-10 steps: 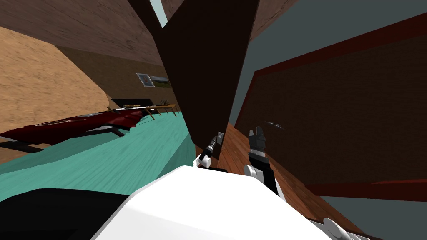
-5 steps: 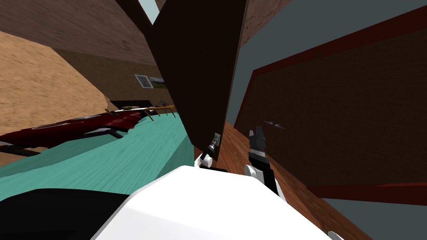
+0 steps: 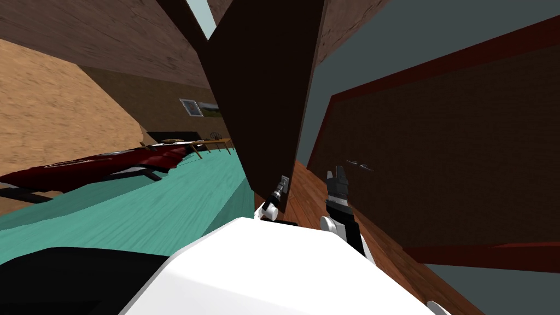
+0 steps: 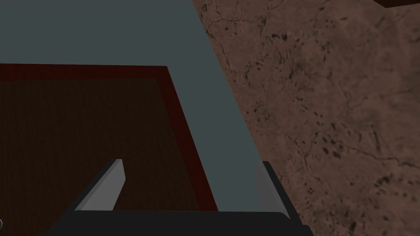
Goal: Push the door open
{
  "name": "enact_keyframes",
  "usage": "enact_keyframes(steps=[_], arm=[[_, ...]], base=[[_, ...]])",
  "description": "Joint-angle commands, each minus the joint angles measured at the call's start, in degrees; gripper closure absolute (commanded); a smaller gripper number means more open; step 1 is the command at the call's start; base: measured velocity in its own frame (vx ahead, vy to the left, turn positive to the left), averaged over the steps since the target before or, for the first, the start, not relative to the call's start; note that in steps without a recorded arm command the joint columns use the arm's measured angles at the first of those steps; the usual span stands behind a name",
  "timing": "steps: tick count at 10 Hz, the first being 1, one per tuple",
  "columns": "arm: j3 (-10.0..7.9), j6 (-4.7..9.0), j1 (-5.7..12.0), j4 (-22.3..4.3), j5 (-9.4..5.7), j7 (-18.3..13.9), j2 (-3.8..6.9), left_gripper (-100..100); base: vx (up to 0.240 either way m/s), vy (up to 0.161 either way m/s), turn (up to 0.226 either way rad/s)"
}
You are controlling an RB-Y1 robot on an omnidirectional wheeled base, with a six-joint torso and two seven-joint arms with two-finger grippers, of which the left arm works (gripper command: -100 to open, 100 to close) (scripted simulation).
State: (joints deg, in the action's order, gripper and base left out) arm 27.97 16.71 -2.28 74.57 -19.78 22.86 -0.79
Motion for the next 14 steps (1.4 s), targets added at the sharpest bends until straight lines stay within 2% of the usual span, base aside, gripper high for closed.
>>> enact_keyframes(steps=[1, 4, 6, 7, 8, 9, 11, 12, 14], arm=[[-0.64, 0.48, 0.06, 0.1, -0.45, 0.1, 1.53, 100], [-1.33, 0.62, -0.4, 0.6, -1.15, 0.9, 2.29, 100], [-1.94, 0.75, -0.81, 1.0, -1.76, 1.5, 1.71, 100], [0.23, 1.05, -2.07, 1.6, -1.64, 2.0, 3.02, -100], [0.23, 1.05, -2.07, 1.6, -1.64, 2.0, 3.02, -100], [1.04, 1.11, -2.77, 2.1, -1.69, 2.4, 3.04, -100], [2.78, 1.24, -4.23, 3.2, -1.79, 3.2, 2.29, -100], [4.0, 1.34, -5.26, 3.9, -1.86, 3.8, 1.05, -100], [5.22, 1.43, -6.29, 4.7, -1.94, 4.4, -0.95, -100]], base=[[0.18, -0.072, 0.096], [0.18, -0.07, 0.108], [0.224, -0.102, 0.17], [-0.011, 0.018, 0.129], [-0.164, 0.09, -0.012], [-0.19, 0.071, 0.004], [-0.239, 0.085, 0.045], [-0.234, 0.087, 0.063], [-0.199, 0.082, 0.027]])
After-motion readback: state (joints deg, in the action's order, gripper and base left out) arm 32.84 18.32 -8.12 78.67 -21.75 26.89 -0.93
